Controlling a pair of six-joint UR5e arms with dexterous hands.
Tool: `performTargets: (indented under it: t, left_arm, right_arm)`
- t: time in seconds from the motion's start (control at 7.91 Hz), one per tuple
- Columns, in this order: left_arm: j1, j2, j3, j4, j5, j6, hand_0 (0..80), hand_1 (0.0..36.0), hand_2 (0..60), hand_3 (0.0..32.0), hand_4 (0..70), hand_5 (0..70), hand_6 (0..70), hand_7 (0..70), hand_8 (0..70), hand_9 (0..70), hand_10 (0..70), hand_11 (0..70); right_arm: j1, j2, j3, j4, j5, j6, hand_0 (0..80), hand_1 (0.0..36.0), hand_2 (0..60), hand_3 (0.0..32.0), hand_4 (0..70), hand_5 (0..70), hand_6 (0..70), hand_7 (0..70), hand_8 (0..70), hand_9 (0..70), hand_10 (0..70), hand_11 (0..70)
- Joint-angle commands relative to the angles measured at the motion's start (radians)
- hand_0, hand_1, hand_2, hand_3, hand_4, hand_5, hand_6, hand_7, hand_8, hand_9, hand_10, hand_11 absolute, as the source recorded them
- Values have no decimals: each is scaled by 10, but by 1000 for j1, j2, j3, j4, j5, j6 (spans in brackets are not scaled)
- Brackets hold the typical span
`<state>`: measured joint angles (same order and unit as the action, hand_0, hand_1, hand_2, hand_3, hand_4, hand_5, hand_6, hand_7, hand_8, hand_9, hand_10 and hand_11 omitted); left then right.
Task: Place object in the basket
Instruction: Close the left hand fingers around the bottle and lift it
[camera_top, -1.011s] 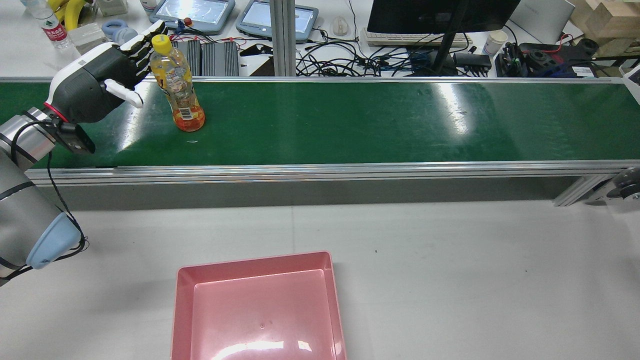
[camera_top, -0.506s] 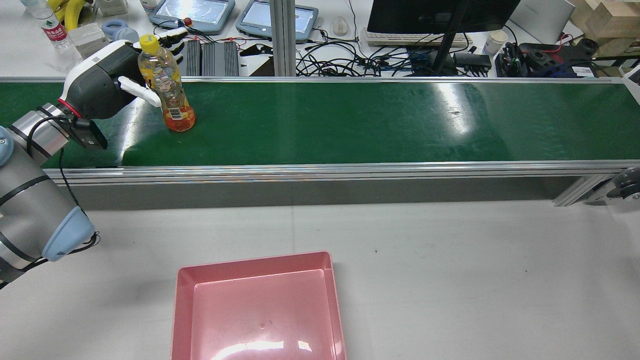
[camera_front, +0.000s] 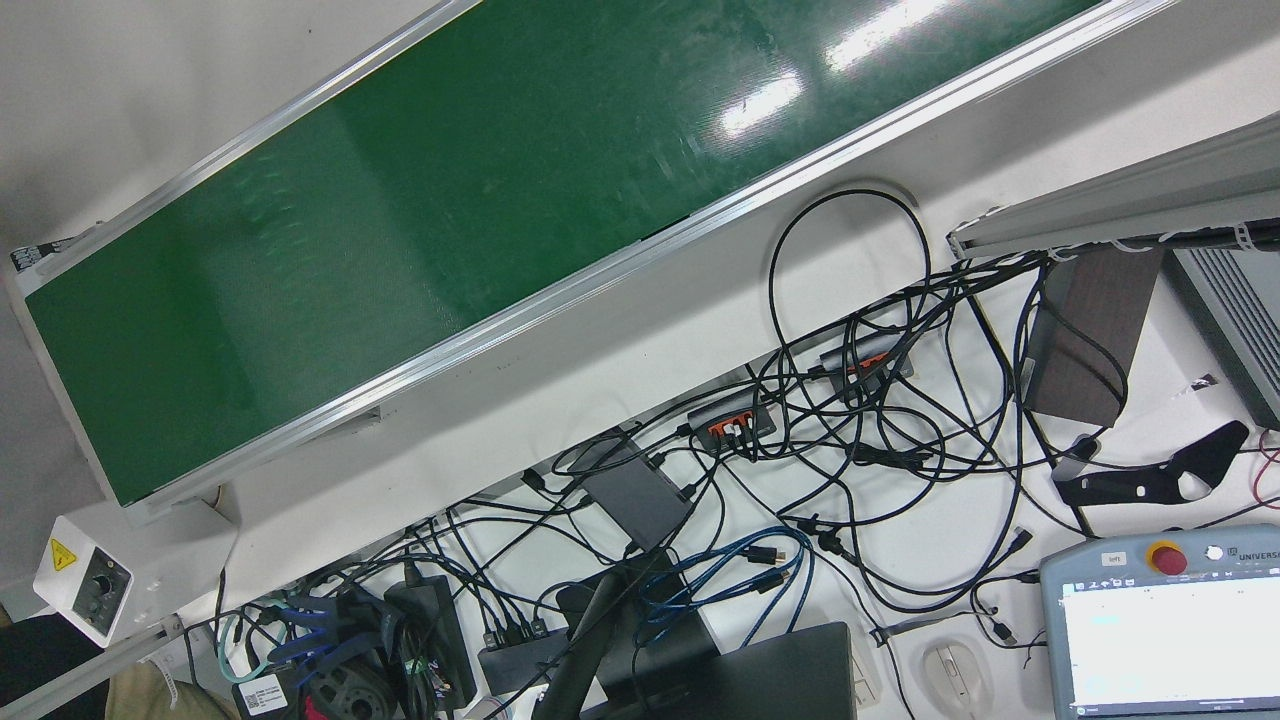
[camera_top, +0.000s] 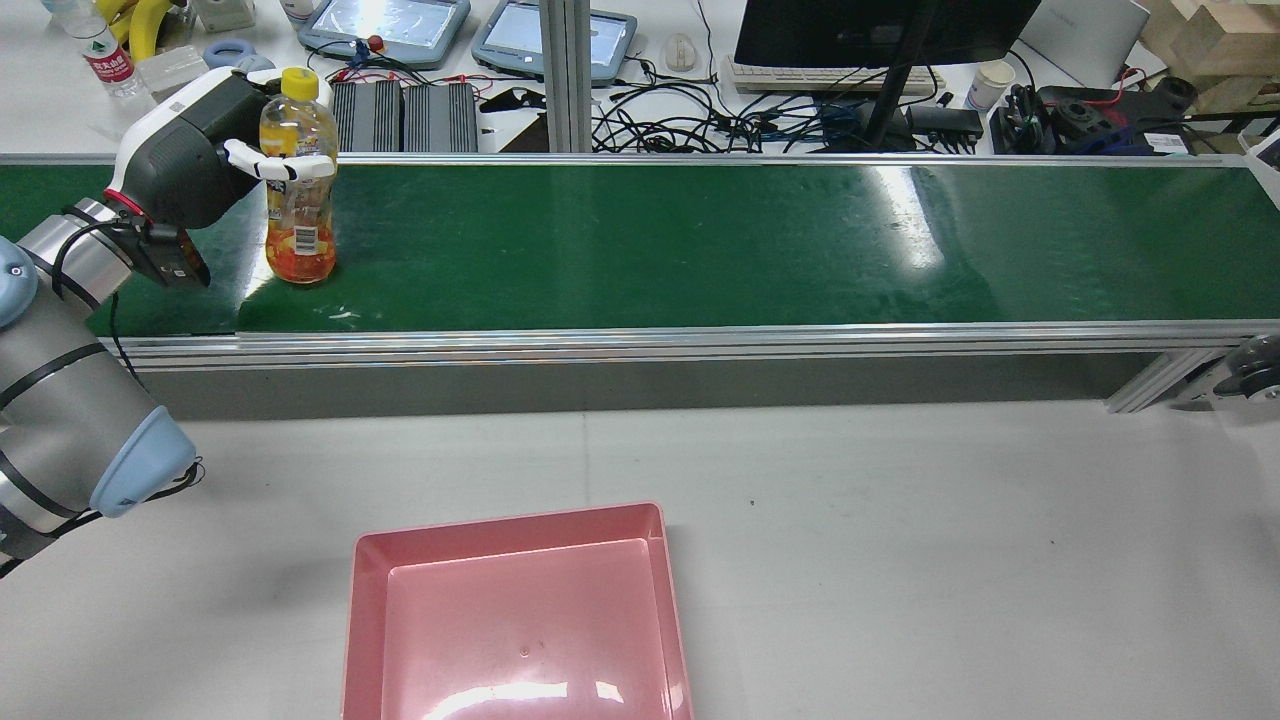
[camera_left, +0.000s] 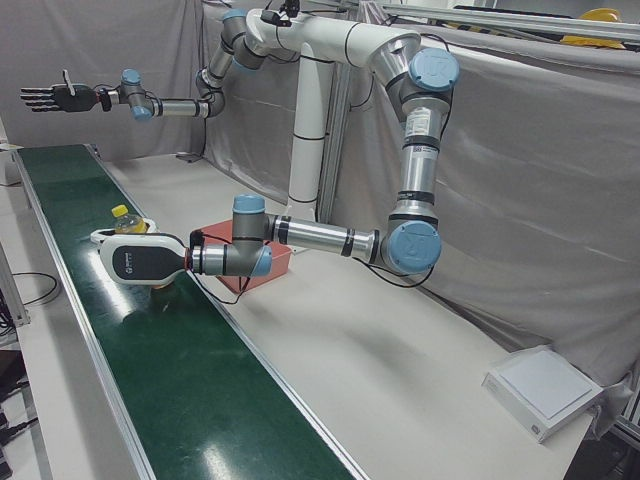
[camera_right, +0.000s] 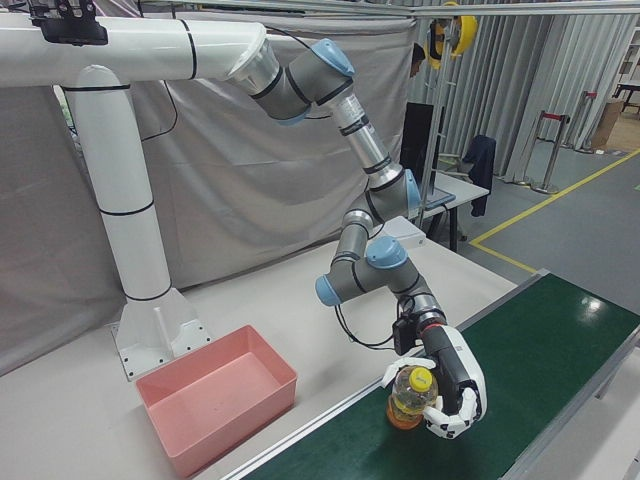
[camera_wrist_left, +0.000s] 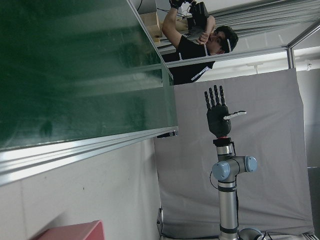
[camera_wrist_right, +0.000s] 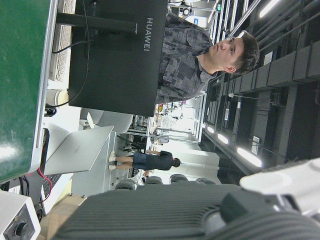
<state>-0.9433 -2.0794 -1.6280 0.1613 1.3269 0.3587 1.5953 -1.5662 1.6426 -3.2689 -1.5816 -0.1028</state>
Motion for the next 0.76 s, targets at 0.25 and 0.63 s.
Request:
performTargets:
  t: [0.25, 0.63]
  left_arm:
    - [8, 85, -344, 177, 3, 3, 516, 360, 600, 0, 393, 700, 666, 700, 700, 700, 700, 700]
    - [105, 133, -499, 250, 8, 14, 515, 359, 600, 0, 373, 700, 635, 700, 679, 700, 700, 700]
  right_arm:
    - [0, 0, 0, 0, 0, 0, 0, 0, 0, 0, 0, 0, 0, 0, 0, 0, 0, 0]
    - [0, 0, 0, 0, 0, 0, 0, 0, 0, 0, 0, 0, 0, 0, 0, 0, 0, 0]
